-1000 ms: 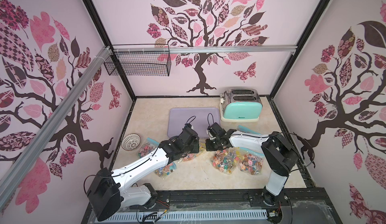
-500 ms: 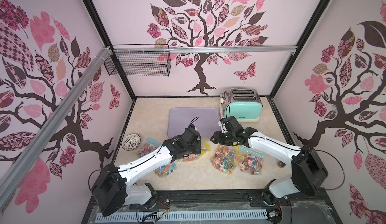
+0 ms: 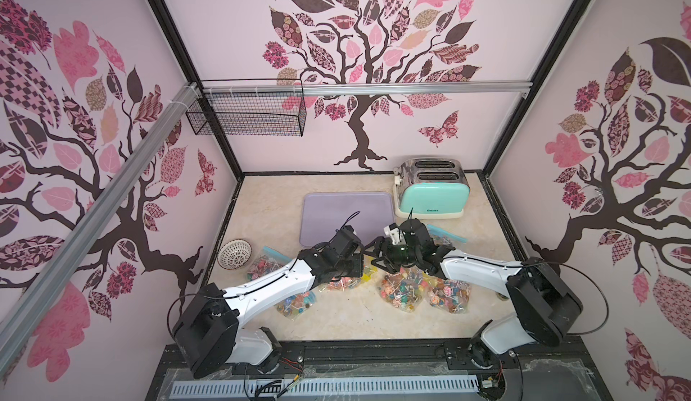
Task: Pour candies out of the ziploc bag
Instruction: Open the ziploc bag at the center of the board, then pick up the ziploc bag from the center of the board.
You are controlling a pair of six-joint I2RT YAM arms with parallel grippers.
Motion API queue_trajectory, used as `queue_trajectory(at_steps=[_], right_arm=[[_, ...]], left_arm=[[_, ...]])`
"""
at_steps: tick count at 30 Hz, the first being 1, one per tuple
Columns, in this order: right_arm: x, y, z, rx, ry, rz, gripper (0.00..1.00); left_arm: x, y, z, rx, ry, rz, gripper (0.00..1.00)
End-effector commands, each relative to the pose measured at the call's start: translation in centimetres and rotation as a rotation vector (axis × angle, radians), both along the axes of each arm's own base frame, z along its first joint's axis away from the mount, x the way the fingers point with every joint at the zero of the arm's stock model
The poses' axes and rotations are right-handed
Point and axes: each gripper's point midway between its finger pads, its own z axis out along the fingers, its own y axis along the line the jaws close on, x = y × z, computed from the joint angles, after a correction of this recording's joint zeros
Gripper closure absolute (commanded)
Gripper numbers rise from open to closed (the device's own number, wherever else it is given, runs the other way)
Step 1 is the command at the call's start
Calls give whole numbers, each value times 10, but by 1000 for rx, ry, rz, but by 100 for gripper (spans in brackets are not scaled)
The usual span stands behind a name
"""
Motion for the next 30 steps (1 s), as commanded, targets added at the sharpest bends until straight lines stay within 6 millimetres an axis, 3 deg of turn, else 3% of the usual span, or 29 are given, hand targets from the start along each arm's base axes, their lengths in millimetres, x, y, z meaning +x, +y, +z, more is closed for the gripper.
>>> queue_trajectory(at_steps=[1,4,6,8,12,13,15,19,21,25,30], right_arm=[[0,25,9,80,21,38,24],[-7,33,-2,74,44,57,29],[-9,33,-7,74,53,57,33],[-11,31,-10,67,53,57,37],[-14,26,-14,34,44,60,47],[-16,24,-16,25,44,61,51],[-17,22,-18,17,44,61,59],[-20,20,-24,4,50,67,73],[-21,21,-25,2,49,72,82],[-20,20,-24,-10,37,80,100],[-19,19,-25,-33,23,85,100]], left_arm=[[-2,-6,1,-19,-2,-40,100],[-3,-9,5,-28,-7,-57,98],[-3,-5,9,-14,-14,-50,75],[1,3,16,17,-38,-28,60],[11,34,26,94,-43,32,38],[15,46,27,117,-29,58,21],[24,69,26,149,0,117,2],[38,112,11,160,99,224,2],[43,124,2,123,145,260,2],[48,128,-14,-6,228,282,2],[45,124,-21,-56,253,269,2]])
